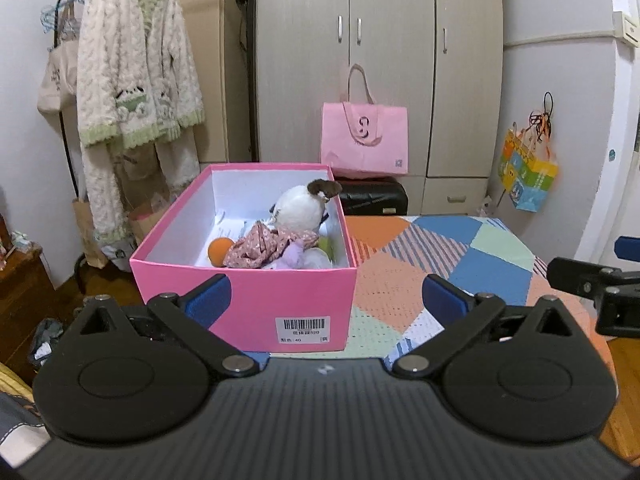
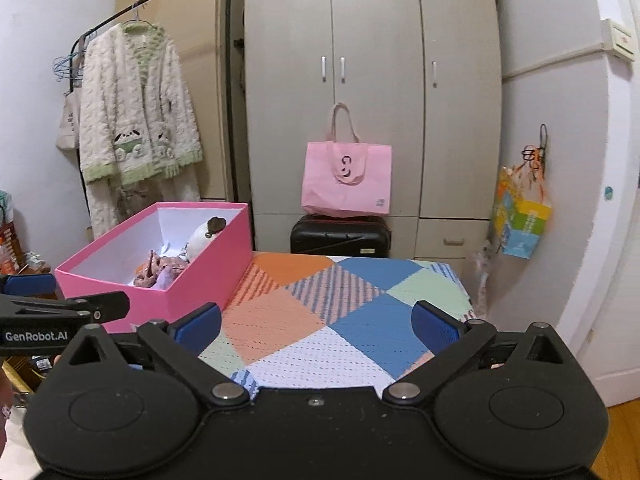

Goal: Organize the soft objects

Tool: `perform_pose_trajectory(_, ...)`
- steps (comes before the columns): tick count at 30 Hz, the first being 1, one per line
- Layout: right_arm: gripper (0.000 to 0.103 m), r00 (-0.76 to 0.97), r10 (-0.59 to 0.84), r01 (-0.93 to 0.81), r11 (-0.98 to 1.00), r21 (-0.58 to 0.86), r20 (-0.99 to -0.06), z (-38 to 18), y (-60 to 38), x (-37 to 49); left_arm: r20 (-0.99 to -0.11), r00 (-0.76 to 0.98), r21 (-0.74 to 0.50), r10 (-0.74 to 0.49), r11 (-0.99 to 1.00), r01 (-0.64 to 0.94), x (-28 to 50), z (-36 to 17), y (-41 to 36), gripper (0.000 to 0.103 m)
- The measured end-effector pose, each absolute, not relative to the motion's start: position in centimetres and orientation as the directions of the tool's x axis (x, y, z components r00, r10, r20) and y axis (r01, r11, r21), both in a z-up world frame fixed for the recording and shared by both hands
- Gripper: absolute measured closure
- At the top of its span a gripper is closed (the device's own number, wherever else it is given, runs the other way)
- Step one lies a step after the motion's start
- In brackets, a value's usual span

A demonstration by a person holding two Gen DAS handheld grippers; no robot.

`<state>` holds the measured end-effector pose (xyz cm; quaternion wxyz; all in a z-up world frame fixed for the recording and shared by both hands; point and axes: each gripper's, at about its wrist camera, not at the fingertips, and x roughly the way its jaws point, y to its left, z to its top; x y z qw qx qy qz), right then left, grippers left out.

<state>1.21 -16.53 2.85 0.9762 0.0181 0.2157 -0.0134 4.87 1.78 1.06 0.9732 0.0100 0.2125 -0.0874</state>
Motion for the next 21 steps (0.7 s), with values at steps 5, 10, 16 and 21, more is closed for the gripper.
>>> perform_pose_trajectory(5,0.000,0.907,-0.034,0.054,0.998,0.035,-0.419,2.9,-16.8,0.4,-0.388,0.910,0.000,-0.147,0.987,0.160,4.1,0.9,1.5,0.000)
perform_pose_trajectory(10,0.000,0.907,-0.047,0.068,0.997,0.036,-0.418,2.6,-16.7,-0.1,-0.393,0.909,0.005,-0.142,0.988,0.156,4.2,0.6,1.3,0.000)
perform_pose_trajectory(16,0.000,0.910,-0.046,0.064,0.998,0.029,-0.412,2.5,-16.3,-0.4,-0.394,0.910,0.015,-0.132,0.989,0.150,4.3,0.2,1.1,0.000)
perform_pose_trajectory(21,0.000,0.913,-0.063,0.071,0.997,0.005,-0.402,2.2,-15.9,-0.3,-0.376,0.918,0.018,-0.124,0.990,0.141,4.4,-0.2,1.4,0.000)
